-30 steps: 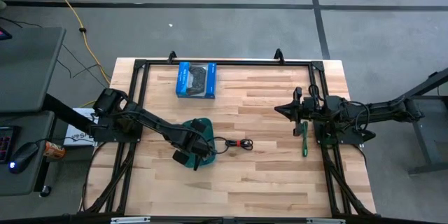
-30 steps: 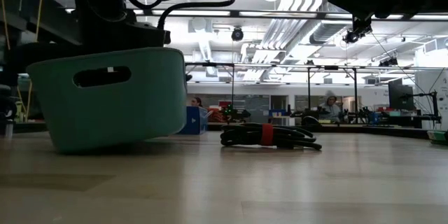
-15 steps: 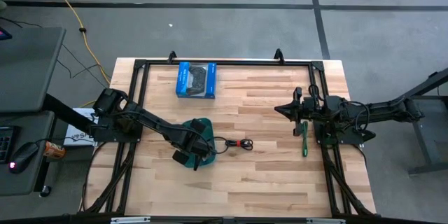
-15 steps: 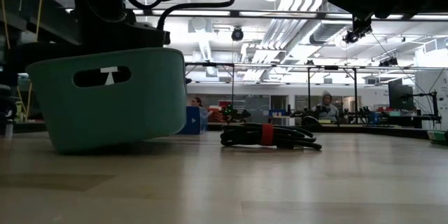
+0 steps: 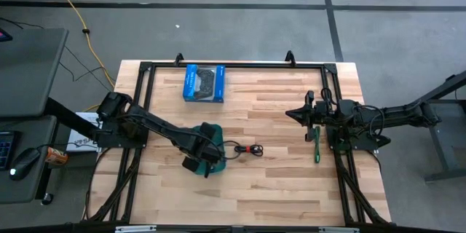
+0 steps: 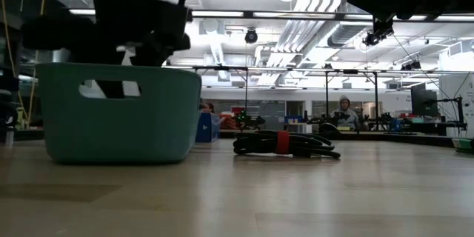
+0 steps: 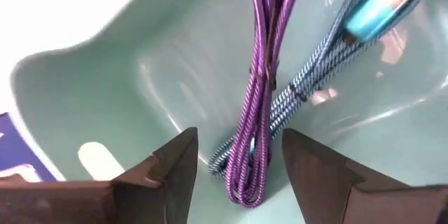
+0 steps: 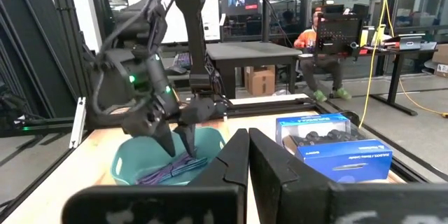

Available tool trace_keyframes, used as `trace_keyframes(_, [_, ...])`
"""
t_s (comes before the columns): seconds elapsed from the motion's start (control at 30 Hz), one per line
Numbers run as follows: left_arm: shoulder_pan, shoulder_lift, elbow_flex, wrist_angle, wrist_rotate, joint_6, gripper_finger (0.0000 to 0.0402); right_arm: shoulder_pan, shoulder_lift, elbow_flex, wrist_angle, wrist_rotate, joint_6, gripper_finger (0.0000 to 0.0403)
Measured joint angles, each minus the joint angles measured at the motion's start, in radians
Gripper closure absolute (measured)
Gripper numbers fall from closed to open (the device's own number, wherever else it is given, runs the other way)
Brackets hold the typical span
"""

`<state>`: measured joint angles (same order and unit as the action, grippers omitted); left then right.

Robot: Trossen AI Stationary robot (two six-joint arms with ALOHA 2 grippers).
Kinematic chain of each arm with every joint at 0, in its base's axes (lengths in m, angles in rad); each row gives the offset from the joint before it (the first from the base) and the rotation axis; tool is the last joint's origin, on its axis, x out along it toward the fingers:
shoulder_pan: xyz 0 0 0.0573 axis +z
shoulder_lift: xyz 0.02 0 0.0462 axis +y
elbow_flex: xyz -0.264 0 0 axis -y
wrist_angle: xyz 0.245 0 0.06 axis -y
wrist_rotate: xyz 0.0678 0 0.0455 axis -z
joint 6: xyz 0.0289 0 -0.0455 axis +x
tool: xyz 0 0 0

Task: Pick and place USB-C Cables
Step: Put the violet charger cable into the green bin

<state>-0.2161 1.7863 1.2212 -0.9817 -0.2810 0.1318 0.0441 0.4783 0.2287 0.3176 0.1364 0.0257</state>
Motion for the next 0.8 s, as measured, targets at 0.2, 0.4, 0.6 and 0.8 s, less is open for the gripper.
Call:
trace_keyframes(0.2, [-0.001,0.0,0.075,-0.046,-0.001,0.002,0.0213,0.0,0.0,0.0,-0.001,0.0,0.0,0.0403])
trace_keyframes(0.4, [-0.001,-0.01,0.116,-0.036,0.035,-0.008,0.0213,0.0,0.0,0.0,-0.001,0.0,0.0,0.0403])
trace_keyframes(0.6, [0.0,-0.012,0.116,0.068,0.161,0.002,0.0223,0.0,0.0,0.0,-0.005,0.0,0.0,0.0403])
trace_keyframes(0.8, [0.001,-0.012,0.116,0.073,0.177,0.008,0.0239,0.0,0.0,0.0,-0.008,0.0,0.0,0.0403])
